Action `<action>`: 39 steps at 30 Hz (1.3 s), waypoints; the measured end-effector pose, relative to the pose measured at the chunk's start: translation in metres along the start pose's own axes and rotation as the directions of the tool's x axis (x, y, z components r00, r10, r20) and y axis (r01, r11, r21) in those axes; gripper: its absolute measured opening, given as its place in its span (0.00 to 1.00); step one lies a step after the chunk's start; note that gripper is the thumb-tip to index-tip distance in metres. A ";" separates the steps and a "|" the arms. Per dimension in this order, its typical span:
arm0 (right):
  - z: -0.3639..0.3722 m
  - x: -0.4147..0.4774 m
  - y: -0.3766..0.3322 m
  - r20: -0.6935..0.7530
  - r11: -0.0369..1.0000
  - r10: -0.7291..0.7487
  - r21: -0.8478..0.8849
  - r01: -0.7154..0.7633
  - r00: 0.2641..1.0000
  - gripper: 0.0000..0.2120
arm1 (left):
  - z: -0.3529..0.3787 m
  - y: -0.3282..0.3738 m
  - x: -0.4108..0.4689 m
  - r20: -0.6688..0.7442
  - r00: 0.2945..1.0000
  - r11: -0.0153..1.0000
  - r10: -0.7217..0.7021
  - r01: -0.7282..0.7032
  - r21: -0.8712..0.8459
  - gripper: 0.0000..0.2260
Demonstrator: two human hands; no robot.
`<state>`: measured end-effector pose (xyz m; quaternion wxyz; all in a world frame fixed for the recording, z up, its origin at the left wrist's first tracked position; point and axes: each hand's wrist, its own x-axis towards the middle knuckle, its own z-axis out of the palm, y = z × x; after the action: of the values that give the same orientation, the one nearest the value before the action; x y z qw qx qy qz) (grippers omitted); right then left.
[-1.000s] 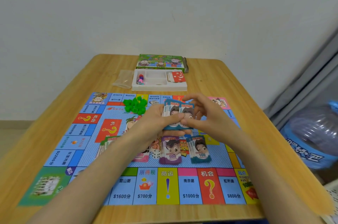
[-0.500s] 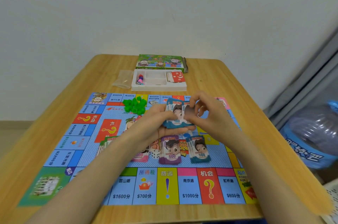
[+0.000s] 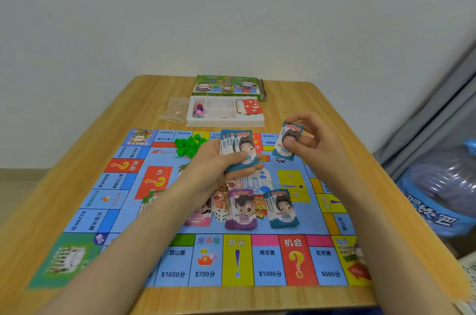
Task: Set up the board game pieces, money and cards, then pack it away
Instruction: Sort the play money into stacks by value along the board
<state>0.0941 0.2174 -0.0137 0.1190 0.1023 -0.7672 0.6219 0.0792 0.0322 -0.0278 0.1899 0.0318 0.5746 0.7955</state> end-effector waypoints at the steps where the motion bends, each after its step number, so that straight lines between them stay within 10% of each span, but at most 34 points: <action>1: -0.001 0.000 -0.002 -0.004 1.000 0.012 0.009 -0.012 1.000 0.13 | 0.000 0.000 0.000 -0.010 1.000 1.000 0.002 -0.002 0.006 0.06; 21: -0.006 -0.002 0.006 0.476 0.865 0.406 -0.477 -0.159 0.780 0.05 | 0.000 -0.001 0.001 -0.034 0.999 0.999 0.019 -0.017 0.052 0.07; 32: 0.000 -0.002 0.017 0.435 0.771 0.329 -0.637 0.027 0.838 0.11 | -0.002 -0.003 0.002 -0.029 1.000 0.998 0.004 -0.003 0.067 0.08; 39: 0.004 0.001 0.011 0.255 0.946 0.078 -0.325 0.009 0.964 0.09 | -0.001 -0.002 0.001 0.006 1.000 0.996 -0.001 0.000 0.088 0.08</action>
<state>0.0897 0.2157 -0.0248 0.0198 0.1499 -0.8693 0.4706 0.0786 0.0323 -0.0296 0.1904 0.0425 0.6086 0.7691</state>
